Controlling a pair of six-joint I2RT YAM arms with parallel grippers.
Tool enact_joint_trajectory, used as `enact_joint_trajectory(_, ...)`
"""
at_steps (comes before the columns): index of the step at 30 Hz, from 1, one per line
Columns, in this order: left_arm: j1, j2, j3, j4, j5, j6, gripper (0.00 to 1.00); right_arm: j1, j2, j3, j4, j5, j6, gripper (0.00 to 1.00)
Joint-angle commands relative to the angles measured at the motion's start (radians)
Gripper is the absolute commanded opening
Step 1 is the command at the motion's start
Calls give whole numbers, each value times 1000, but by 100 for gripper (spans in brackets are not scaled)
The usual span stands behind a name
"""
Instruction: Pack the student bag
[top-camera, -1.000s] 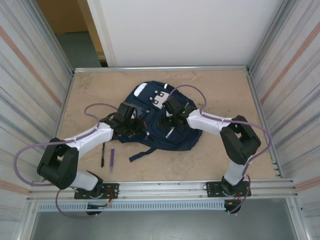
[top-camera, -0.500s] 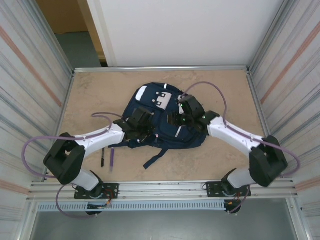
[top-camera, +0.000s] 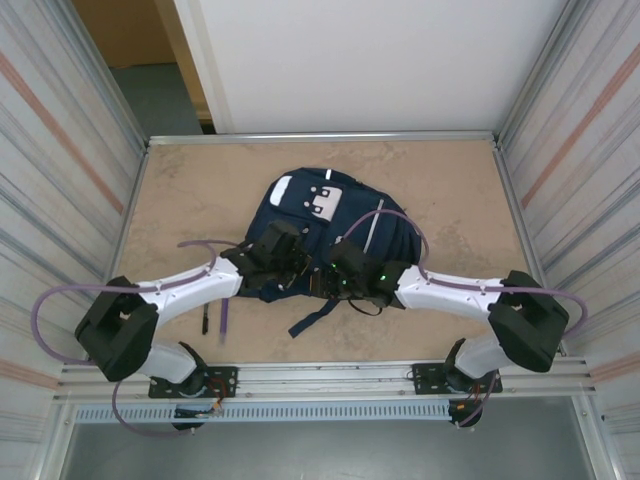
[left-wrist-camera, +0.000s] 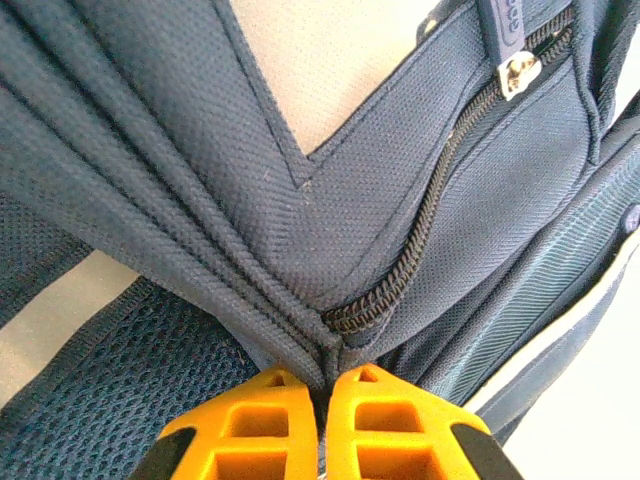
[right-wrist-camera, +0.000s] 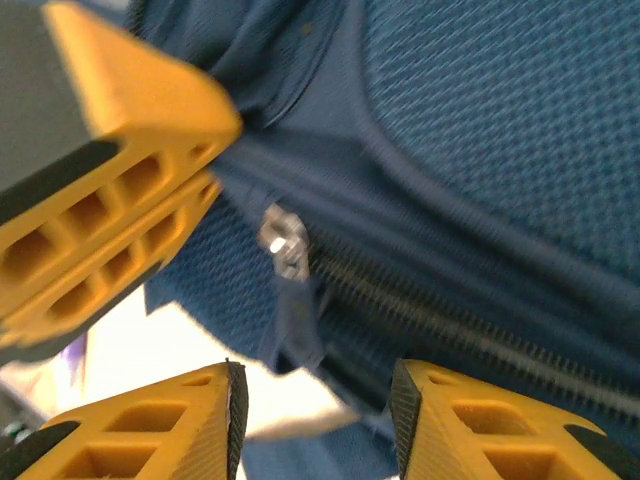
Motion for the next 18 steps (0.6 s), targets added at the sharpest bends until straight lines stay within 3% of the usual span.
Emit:
enact_joint_trajectory(1, -5, -69, -24, 36, 34, -46, 0, 6, 30, 13, 83, 95, 65, 41)
enact_joint_trajectory(6, -7, -80, -38, 44, 51, -49, 0, 18, 51, 8, 158, 119, 70, 39)
enact_joint_trajectory(14, -7, -52, -63, 120, 98, -73, 0, 35, 89, 18, 211, 128, 59, 17)
enact_joint_trajectory(18, -3, -67, -73, 115, 76, -68, 0, 45, 76, 17, 160, 157, 30, 11)
